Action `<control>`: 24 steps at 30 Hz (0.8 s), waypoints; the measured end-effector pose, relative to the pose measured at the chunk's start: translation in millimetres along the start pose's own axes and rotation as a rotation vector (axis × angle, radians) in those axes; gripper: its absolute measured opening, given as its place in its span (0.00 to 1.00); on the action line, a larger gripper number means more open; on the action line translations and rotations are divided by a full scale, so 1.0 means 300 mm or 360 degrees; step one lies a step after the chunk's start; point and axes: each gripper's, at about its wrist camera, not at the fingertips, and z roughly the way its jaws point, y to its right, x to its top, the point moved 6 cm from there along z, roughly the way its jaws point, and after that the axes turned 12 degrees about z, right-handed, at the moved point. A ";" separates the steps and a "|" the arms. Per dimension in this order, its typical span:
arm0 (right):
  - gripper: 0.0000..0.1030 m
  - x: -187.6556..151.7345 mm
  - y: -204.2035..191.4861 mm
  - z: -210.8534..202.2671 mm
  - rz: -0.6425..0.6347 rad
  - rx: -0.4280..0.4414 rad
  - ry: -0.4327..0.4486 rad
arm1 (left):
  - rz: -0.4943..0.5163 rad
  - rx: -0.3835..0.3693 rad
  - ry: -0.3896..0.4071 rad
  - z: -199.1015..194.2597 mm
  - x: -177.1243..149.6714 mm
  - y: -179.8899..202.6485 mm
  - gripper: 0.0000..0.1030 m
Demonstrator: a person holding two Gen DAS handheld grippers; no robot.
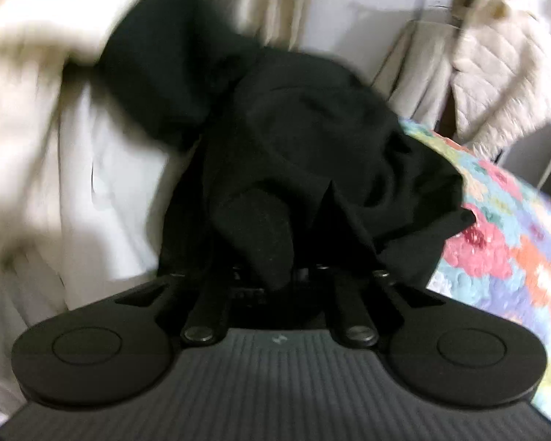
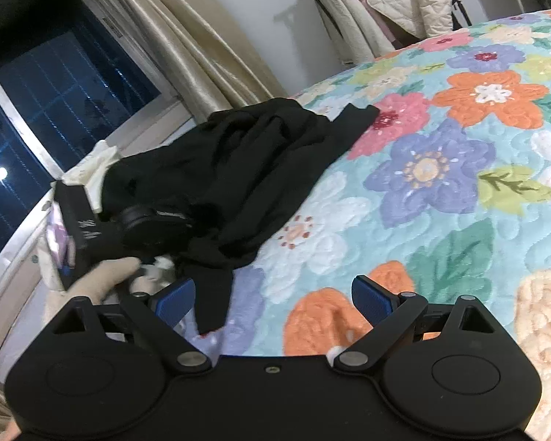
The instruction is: Fold clothes
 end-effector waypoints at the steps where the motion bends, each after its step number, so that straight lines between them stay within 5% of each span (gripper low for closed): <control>1: 0.93 0.002 0.012 0.002 0.0010 -0.0004 -0.0003 | 0.0118 0.0027 0.0115 -0.046 0.019 0.037 0.06; 5: 0.93 -0.002 0.039 -0.010 -0.0039 -0.0105 -0.0017 | 0.0387 -0.0071 0.0400 -0.223 0.106 0.186 0.05; 11: 0.93 0.020 0.047 -0.094 0.0011 0.0004 0.0025 | 0.0351 -0.0419 0.0380 -0.280 0.091 0.278 0.05; 18: 0.93 0.071 0.070 -0.149 0.0078 0.0024 0.0110 | 0.0308 -0.0431 0.0487 -0.307 0.073 0.219 0.05; 24: 0.93 0.156 0.108 -0.086 0.0486 0.0326 0.0033 | 0.0328 -0.0440 0.0529 -0.291 0.110 0.230 0.05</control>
